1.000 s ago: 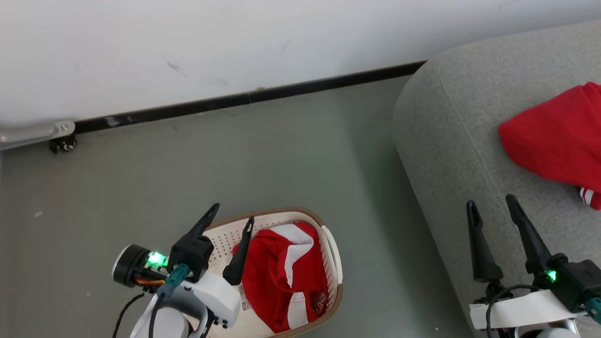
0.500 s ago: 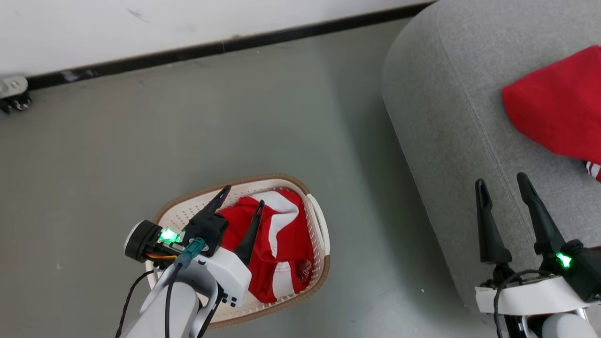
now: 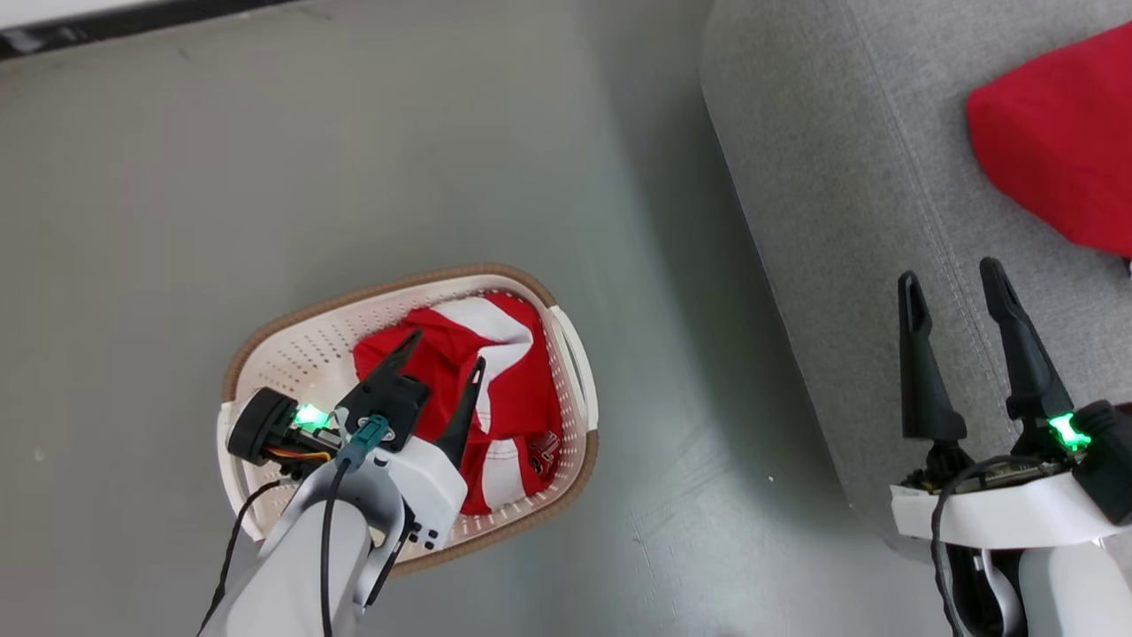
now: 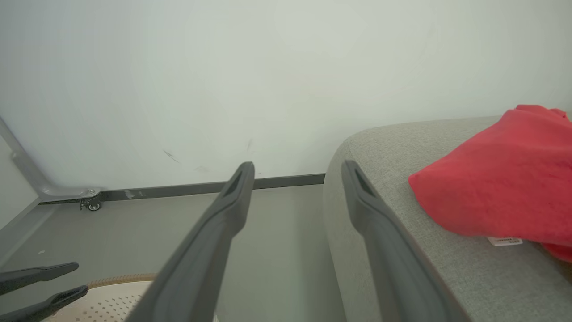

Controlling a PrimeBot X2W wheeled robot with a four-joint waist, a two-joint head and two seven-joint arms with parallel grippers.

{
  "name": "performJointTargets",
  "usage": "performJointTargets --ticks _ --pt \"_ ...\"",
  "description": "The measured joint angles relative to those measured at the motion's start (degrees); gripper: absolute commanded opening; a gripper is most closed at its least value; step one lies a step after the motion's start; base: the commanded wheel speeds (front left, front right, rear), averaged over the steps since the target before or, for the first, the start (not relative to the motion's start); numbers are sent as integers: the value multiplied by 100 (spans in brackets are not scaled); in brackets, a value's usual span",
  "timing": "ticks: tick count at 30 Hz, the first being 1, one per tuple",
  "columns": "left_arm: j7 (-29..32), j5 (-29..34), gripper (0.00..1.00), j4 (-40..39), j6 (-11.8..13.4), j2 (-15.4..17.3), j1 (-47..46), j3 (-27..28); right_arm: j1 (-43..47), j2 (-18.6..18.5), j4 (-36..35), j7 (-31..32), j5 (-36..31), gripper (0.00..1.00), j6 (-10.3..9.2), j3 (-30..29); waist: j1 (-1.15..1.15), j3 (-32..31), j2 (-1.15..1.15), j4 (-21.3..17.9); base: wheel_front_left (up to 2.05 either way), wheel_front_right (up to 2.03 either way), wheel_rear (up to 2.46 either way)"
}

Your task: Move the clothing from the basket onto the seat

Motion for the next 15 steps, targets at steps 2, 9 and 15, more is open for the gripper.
performJointTargets --ticks 2,9,15 --pt "0 29 100 87 0 -26 -49 -16 -79 0 1 -3 10 100 0 2 0 112 0 -31 0 0 0" --pt "-2 91 100 343 -1 -112 -249 -92 -318 0 18 -60 103 100 0 10 0 475 0 -147 0 0 0" --pt "-3 148 100 583 -1 -110 -421 -110 -516 0 77 -121 170 100 0 26 0 754 0 -257 0 0 0"
